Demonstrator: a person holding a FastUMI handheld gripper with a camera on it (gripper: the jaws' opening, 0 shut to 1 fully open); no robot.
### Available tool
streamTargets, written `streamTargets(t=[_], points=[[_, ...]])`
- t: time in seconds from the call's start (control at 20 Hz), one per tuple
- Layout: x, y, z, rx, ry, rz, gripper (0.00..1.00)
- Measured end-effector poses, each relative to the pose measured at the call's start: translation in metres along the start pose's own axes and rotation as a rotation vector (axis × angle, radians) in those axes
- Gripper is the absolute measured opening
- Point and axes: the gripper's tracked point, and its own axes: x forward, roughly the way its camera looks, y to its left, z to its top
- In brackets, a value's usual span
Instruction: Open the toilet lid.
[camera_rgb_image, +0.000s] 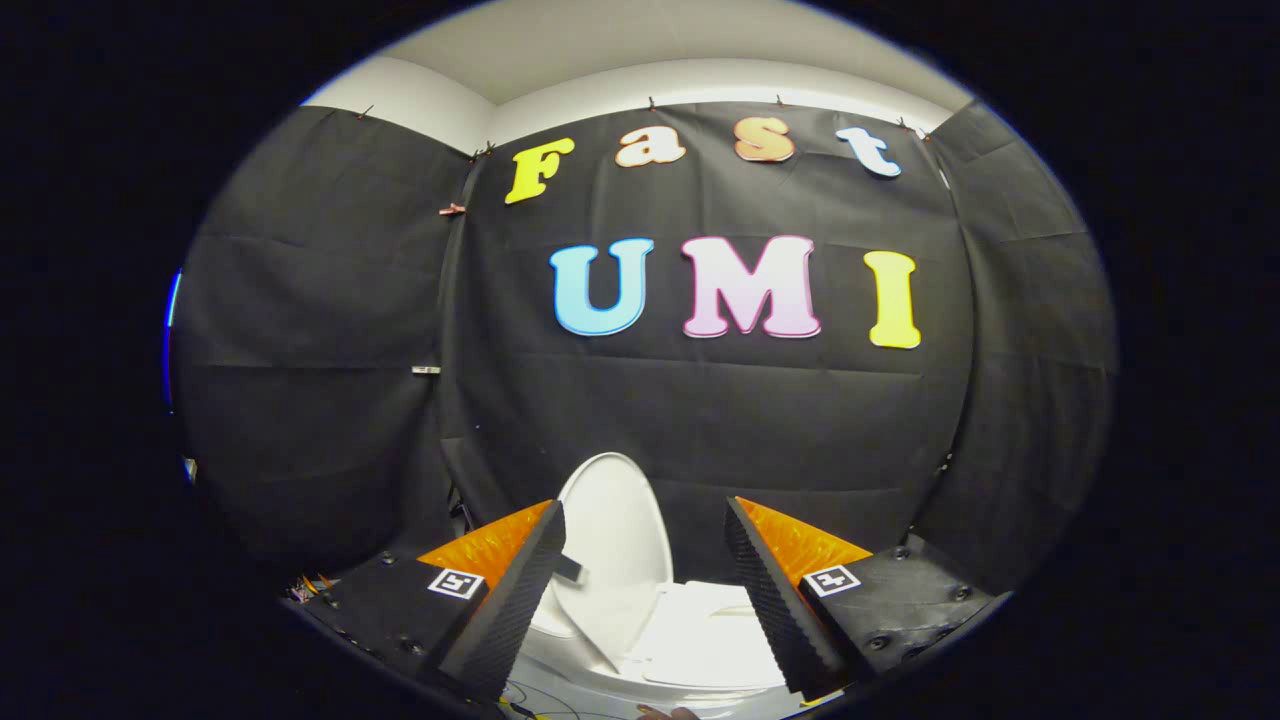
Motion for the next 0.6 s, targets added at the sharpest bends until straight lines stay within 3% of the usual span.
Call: streamTargets(t=[0.6], points=[[-0.076,-0.143,0.040,-0.020,-0.112,-0.171,1.00]])
